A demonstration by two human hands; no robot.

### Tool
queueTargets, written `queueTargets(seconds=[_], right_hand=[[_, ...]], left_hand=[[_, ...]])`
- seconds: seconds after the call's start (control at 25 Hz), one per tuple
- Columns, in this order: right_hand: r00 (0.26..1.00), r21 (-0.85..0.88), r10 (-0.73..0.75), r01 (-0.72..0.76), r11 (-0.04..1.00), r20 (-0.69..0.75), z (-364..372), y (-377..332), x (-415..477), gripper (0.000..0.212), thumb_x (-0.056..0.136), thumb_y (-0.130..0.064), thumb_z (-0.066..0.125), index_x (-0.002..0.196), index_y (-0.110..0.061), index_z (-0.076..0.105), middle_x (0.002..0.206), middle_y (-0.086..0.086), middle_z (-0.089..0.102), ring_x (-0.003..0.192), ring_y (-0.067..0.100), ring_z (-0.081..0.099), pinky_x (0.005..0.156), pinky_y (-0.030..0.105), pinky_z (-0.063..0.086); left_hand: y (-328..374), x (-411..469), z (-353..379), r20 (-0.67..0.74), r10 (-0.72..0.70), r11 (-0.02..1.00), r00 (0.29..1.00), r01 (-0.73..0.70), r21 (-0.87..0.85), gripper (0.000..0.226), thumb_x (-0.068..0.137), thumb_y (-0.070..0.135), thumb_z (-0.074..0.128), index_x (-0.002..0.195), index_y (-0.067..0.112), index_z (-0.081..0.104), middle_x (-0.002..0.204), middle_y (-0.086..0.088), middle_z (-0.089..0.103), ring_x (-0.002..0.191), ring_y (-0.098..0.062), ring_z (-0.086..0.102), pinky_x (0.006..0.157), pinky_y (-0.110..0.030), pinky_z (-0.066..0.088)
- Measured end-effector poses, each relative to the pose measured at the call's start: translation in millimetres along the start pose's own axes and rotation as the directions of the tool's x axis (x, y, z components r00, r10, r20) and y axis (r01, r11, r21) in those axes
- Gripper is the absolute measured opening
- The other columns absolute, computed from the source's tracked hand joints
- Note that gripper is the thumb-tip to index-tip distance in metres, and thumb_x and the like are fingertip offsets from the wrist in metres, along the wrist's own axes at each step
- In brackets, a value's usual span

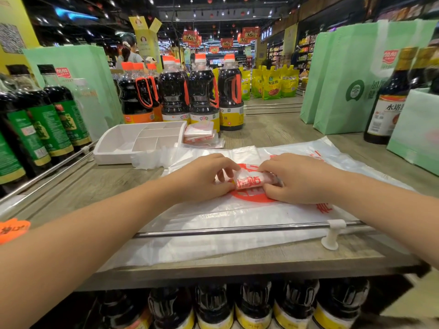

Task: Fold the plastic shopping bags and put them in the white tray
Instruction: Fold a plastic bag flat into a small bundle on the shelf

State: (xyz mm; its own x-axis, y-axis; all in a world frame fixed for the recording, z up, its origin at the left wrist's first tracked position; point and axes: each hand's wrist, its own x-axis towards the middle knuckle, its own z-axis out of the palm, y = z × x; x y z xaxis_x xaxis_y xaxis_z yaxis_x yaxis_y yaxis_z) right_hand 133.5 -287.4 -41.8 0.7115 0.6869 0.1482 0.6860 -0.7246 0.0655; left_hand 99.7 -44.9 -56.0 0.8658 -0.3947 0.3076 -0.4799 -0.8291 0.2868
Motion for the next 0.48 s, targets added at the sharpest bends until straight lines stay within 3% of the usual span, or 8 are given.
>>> queueTargets(seconds=[0.16, 0.28, 0.4, 0.48], right_hand=[[0.997, 0.041, -0.005, 0.008, 0.999, -0.08, 2.1, 4.7, 3.5, 0.014, 0.093, -0.039, 0.055, 0.1, -0.028, 0.062, 0.092, -0.01, 0.062, 0.09, 0.016, 0.058, 0.073, 0.036, 0.047], [0.983, 0.19, 0.027, 0.008, 0.982, -0.181, 2.7, 6.3, 0.2, 0.017, 0.092, -0.042, 0.057, 0.092, -0.03, 0.069, 0.083, -0.013, 0.068, 0.082, 0.012, 0.061, 0.072, 0.037, 0.051], [0.981, 0.403, 0.037, 0.043, 0.914, -0.188, 3.1, 6.6, -5.7, 0.013, 0.091, -0.043, 0.064, 0.09, -0.035, 0.073, 0.083, -0.017, 0.069, 0.084, 0.002, 0.063, 0.071, 0.02, 0.048], [0.985, 0.444, 0.039, 0.041, 0.895, -0.17, 3.8, 7.5, -7.5, 0.006, 0.09, -0.038, 0.069, 0.093, -0.035, 0.072, 0.09, -0.017, 0.067, 0.088, -0.007, 0.06, 0.07, 0.009, 0.041]], left_hand=[[-1.8, 4.1, 4.4, -0.068, 0.038, 0.999, 0.997, -0.036, 0.032, 0.036, 0.09, 0.031, 0.071, 0.123, 0.019, 0.067, 0.099, 0.006, 0.061, 0.081, -0.007, 0.06, 0.071, -0.003, 0.04], [-4.8, 3.4, 6.9, -0.118, 0.034, 0.999, 0.992, -0.033, 0.011, 0.034, 0.088, 0.038, 0.073, 0.12, 0.028, 0.07, 0.099, 0.008, 0.057, 0.08, -0.005, 0.06, 0.071, -0.004, 0.04], [-4.8, -0.1, 4.7, -0.099, -0.023, 0.999, 0.995, 0.019, -0.036, 0.028, 0.089, 0.038, 0.071, 0.117, 0.037, 0.072, 0.104, 0.013, 0.057, 0.085, 0.0, 0.06, 0.072, -0.007, 0.044], [-3.3, -1.0, 2.9, -0.082, -0.038, 0.998, 0.996, 0.034, -0.046, 0.024, 0.091, 0.033, 0.07, 0.114, 0.034, 0.073, 0.105, 0.011, 0.062, 0.086, 0.001, 0.061, 0.074, -0.011, 0.048]])
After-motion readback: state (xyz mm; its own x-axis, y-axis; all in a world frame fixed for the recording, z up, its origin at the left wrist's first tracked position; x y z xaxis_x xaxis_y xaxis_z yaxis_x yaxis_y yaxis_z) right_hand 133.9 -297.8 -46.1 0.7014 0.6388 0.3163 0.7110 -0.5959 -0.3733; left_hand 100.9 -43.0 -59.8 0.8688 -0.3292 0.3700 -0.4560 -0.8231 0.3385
